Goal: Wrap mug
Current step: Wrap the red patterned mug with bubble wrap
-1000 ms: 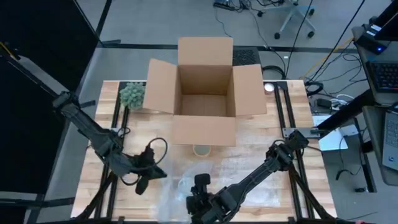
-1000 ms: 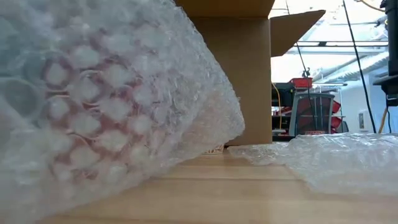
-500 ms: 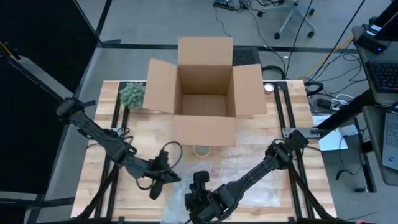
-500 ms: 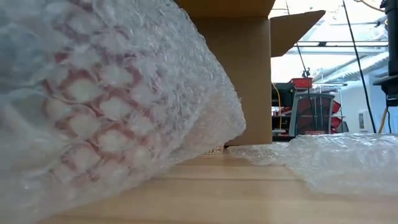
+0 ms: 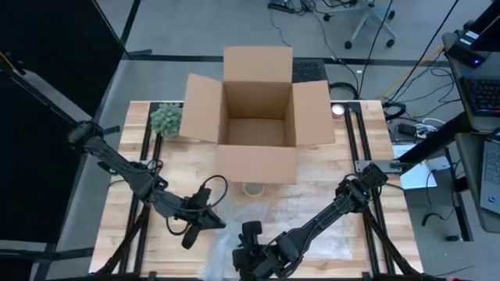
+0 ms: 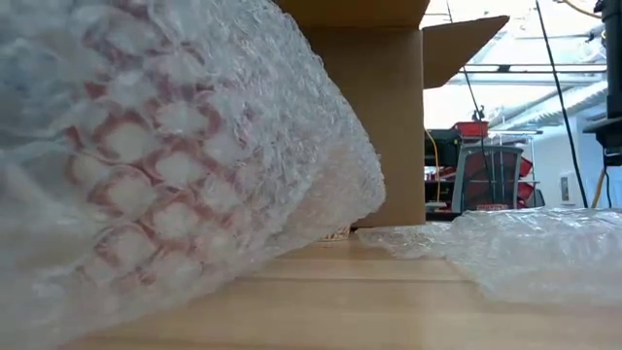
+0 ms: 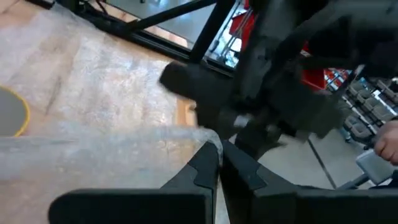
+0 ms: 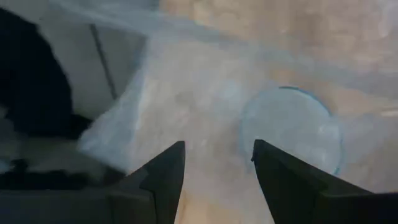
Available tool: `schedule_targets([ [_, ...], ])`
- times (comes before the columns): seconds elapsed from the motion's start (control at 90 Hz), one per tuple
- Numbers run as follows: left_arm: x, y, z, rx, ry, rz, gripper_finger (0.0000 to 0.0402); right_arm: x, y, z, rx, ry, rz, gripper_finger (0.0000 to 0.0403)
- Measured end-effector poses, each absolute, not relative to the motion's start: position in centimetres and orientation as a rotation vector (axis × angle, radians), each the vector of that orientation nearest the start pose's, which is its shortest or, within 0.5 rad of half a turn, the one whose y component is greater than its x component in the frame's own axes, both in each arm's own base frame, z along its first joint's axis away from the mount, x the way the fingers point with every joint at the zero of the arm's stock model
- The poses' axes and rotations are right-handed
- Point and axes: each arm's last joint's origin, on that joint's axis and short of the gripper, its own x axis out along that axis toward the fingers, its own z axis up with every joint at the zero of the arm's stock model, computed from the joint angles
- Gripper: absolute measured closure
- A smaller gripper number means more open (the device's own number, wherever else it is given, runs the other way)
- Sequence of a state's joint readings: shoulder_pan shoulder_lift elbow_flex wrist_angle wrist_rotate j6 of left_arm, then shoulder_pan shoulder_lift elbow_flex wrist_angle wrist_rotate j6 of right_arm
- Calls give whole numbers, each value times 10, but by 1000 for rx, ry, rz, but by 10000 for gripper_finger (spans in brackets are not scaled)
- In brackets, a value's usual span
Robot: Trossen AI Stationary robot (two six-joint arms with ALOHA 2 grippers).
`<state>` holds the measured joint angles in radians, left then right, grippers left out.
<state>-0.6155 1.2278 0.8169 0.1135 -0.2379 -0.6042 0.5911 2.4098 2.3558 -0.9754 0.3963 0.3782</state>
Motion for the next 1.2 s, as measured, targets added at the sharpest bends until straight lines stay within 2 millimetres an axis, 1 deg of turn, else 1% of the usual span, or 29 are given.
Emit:
schedule_targets([
  [0.111, 225, -151, 282, -462, 371, -282, 401, 450, 264, 216, -143, 962, -38, 227],
  [0.156, 225, -151, 282, -462, 372, -281, 401, 455, 259, 208, -133, 984, -42, 227],
  [0.289, 224, -152, 282, -460, 373, -287, 401, 467, 248, 189, -85, 1054, 14, 227],
  [0.411, 224, -152, 282, -456, 374, -289, 401, 473, 245, 180, -59, 1067, 34, 227],
  [0.578, 224, -152, 282, -432, 370, -292, 401, 471, 245, 182, -63, 1072, 49, 227],
  [0.767, 224, -152, 282, -425, 369, -293, 401, 466, 251, 194, -71, 1041, 71, 227],
  [0.889, 224, -152, 281, -424, 369, -293, 401, 463, 250, 209, -69, 1014, 79, 227],
  [0.978, 224, -152, 281, -424, 368, -293, 401, 462, 249, 216, -64, 1002, 80, 227],
  [1.2, 224, -152, 281, -424, 370, -292, 401, 460, 247, 225, -69, 989, 79, 227],
])
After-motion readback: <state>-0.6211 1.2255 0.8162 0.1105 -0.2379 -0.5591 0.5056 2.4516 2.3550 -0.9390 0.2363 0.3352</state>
